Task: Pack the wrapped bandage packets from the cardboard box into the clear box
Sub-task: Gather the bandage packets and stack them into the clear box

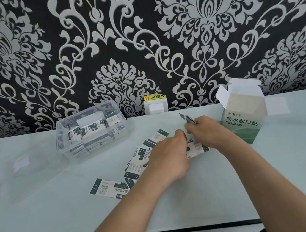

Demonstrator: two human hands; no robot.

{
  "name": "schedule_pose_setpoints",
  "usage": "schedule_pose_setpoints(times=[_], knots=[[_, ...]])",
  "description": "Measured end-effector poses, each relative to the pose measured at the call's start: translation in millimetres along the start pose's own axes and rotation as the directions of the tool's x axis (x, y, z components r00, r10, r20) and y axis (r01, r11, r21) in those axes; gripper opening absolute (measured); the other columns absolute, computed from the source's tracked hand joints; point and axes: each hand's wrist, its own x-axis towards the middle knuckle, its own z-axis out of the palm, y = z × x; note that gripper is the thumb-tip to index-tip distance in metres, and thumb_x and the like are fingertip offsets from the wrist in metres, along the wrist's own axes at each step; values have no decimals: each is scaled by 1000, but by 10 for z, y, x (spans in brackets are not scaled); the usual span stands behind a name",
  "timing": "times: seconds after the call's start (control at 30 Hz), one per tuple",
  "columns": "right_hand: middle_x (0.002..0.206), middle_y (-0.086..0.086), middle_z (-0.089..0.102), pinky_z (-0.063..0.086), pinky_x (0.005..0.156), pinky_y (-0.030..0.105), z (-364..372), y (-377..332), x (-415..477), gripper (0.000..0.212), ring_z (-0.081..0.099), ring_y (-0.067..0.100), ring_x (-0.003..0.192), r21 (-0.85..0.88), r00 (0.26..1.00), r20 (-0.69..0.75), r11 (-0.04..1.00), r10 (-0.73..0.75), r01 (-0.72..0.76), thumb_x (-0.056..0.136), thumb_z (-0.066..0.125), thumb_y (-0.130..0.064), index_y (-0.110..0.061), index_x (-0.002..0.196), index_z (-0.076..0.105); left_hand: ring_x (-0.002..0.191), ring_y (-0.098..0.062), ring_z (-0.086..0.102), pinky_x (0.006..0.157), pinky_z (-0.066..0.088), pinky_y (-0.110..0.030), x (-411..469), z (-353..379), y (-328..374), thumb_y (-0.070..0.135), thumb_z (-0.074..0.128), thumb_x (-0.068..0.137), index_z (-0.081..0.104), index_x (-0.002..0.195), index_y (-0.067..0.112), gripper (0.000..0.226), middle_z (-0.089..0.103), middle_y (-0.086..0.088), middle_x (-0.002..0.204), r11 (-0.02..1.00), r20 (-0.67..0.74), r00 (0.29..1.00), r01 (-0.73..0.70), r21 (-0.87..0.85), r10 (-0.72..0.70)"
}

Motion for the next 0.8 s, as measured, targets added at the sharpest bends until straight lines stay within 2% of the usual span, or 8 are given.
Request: schedule_pose_setpoints(times=[0.13, 0.27, 0.37, 0.4, 0.5, 0.6, 0.7, 0.8], knots=[[83, 5, 61, 43, 70, 34, -41, -22, -10, 56, 57, 24, 79, 90, 997, -72, 996, -23, 29, 91, 46, -60, -7, 96, 62, 87, -15, 61, 73, 53, -31, 64, -173, -164, 11, 61, 89, 56, 115, 24, 30, 64, 6, 102, 982, -130, 987, 73, -172, -96], [66, -4, 41, 30, 50, 25, -2, -69, -26, 53, 36, 12, 55, 310, 999, -26, 950, -27, 34, 84, 55, -64, -12, 91, 57, 82, -7, 64, 61, 45, -20, 110, -369, -374, 10, 68, 87, 62, 114, 24, 31, 67, 12, 100, 826, -202, 933, 145, -545, -297], [59, -5, 31, 21, 43, 21, 77, -117, -52, 26, 24, 8, 47, 717, 976, 171, 696, -135, -29, 87, 65, -43, -18, 85, 58, 77, -6, 70, 57, 48, -16, 59, -386, -312, 5, 69, 86, 66, 108, 20, 27, 73, 8, 93, 512, -109, 938, 79, -855, -328], [58, -5, 37, 24, 42, 19, 131, -155, -78, 19, 27, 6, 45, 801, 965, 203, 595, -165, -68, 89, 66, -35, -17, 85, 61, 78, -6, 70, 59, 48, -15, 45, -351, -259, 6, 67, 88, 66, 105, 21, 23, 74, 8, 92, 479, -92, 950, 65, -875, -298], [77, 4, 66, 49, 53, 24, 299, -286, -115, 9, 60, 12, 58, 880, 982, 169, 461, -81, -113, 94, 62, -21, -12, 94, 64, 89, -10, 68, 75, 53, -28, 63, -236, -182, 20, 57, 96, 66, 112, 31, 22, 73, 8, 95, 681, -134, 978, 10, -732, -158], [80, 7, 67, 52, 64, 32, 275, -315, -81, 11, 64, 19, 69, 893, 992, 90, 434, 91, -121, 94, 58, -12, -7, 102, 63, 101, -17, 59, 87, 48, -35, 99, -274, -291, 41, 49, 97, 55, 129, 30, 34, 64, 1, 110, 957, -158, 982, 60, -283, -108], [74, 6, 60, 47, 60, 28, 184, -268, -24, 12, 60, 17, 67, 902, 992, 63, 419, 111, -104, 94, 52, -4, -6, 94, 63, 119, -26, 44, 91, 41, -39, 57, -275, -420, 62, 52, 88, 48, 132, 22, 60, 50, -5, 127, 973, -44, 980, 198, 119, -194], [69, 7, 59, 50, 62, 29, 165, -222, -4, 26, 62, 19, 64, 862, 989, 69, 491, 133, -126, 95, 39, 2, -5, 96, 65, 117, -27, 43, 87, 40, -36, 43, -212, -431, 66, 65, 76, 43, 131, 22, 73, 46, -6, 125, 954, 76, 963, 244, 173, -260]])
